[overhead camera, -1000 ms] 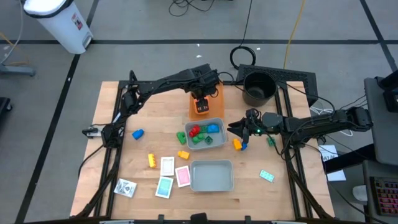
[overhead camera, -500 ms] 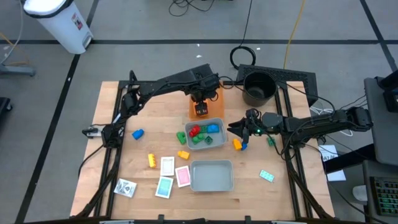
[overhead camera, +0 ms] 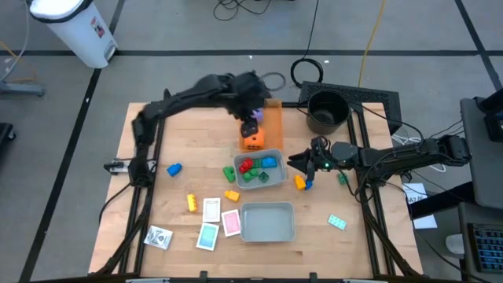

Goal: Pick & Place Toys
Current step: Put the left blue game piece into the top gray bin

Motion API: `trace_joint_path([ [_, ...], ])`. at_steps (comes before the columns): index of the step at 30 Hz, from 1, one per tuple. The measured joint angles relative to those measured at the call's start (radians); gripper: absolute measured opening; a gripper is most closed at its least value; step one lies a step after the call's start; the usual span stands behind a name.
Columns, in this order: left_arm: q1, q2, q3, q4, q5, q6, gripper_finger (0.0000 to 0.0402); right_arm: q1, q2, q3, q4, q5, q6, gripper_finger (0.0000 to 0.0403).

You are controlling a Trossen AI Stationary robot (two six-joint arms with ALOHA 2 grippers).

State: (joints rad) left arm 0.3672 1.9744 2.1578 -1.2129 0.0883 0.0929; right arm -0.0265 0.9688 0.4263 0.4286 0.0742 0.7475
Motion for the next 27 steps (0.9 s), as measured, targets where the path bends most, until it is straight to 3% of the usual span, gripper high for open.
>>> trace_joint_path([
  [9, -0.008, -0.282, -0.022, -0.011, 0.063, -0.091, 0.0234, 0.000, 0.000, 0.000, 0.096, 0.001, 0.024, 0.0166],
  [13, -0.034, -0.401, -0.093, 0.035, 0.053, -0.136, 0.0234, 0.000, 0.000, 0.000, 0.142, 0.003, 0.051, 0.0166],
  [20, -0.134, -0.632, -0.508, 0.404, 0.043, -0.261, 0.0234, 0.000, 0.000, 0.000, 0.186, 0.009, 0.052, 0.0166],
  [27, -0.279, -0.779, -0.933, 0.744, 0.042, -0.450, 0.0234, 0.000, 0.000, 0.000, 0.197, 0.012, 0.080, 0.0166],
])
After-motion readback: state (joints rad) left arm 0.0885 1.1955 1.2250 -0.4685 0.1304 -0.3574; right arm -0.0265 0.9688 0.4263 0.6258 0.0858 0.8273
